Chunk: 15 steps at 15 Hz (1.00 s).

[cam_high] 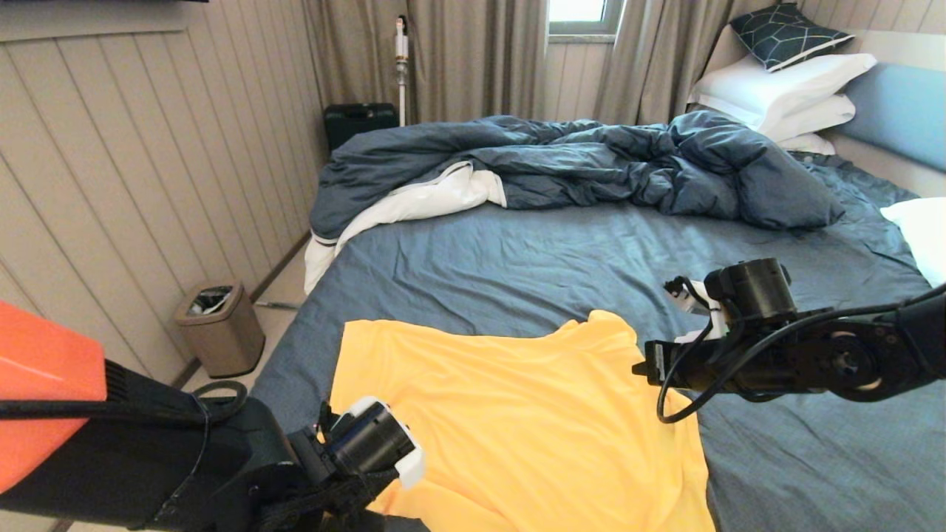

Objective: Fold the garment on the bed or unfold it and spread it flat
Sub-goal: Unford the yellow T-shirt

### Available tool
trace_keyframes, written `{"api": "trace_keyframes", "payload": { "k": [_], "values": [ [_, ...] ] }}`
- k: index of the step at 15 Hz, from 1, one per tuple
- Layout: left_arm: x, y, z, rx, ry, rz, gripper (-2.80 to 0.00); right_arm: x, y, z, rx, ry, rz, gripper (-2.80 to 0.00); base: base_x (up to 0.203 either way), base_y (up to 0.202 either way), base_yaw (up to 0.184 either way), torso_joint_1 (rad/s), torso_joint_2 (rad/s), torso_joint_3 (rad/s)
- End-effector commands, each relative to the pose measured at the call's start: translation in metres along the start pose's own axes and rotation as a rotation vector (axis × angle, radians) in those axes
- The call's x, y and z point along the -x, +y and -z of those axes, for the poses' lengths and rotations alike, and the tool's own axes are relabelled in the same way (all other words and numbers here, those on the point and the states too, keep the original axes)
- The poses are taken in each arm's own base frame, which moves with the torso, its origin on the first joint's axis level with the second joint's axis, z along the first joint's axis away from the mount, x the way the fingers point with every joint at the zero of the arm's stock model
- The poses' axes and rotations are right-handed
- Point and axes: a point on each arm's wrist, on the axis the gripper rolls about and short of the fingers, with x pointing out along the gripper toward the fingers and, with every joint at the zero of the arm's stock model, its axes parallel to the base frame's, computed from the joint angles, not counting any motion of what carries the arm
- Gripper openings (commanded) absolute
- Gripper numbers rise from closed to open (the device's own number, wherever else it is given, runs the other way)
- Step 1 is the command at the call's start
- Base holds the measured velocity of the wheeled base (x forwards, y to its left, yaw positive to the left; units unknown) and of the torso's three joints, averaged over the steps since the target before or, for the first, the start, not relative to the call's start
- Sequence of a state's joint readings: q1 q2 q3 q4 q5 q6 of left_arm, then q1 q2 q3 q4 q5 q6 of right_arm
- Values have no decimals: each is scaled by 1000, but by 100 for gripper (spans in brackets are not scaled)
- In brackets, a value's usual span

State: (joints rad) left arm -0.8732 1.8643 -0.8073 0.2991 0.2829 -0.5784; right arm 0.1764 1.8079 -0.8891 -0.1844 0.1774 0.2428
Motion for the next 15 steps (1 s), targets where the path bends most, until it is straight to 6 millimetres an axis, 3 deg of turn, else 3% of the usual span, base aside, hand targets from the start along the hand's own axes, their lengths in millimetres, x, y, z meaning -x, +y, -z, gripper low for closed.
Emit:
{"api": "trace_keyframes", "payload": {
  "k": [1,8,9,10,15],
  "values": [
    [5,-6,10,-38,8,-9,-280,-4,-1,2,0,7,0,-280,0,0,0,0,0,0],
    [6,-6,23,-63,40,-28,-280,-5,-1,3,0,9,0,-280,0,0,0,0,0,0],
    [8,-5,23,-62,33,-27,-37,-5,-1,2,0,7,0,-280,0,0,0,0,0,0],
    [10,-5,21,-56,21,-22,0,-5,-1,2,0,7,0,-280,0,0,0,0,0,0],
    [43,8,17,-7,-112,15,0,-5,-1,2,0,7,0,-280,0,0,0,0,0,0]
  ]
}}
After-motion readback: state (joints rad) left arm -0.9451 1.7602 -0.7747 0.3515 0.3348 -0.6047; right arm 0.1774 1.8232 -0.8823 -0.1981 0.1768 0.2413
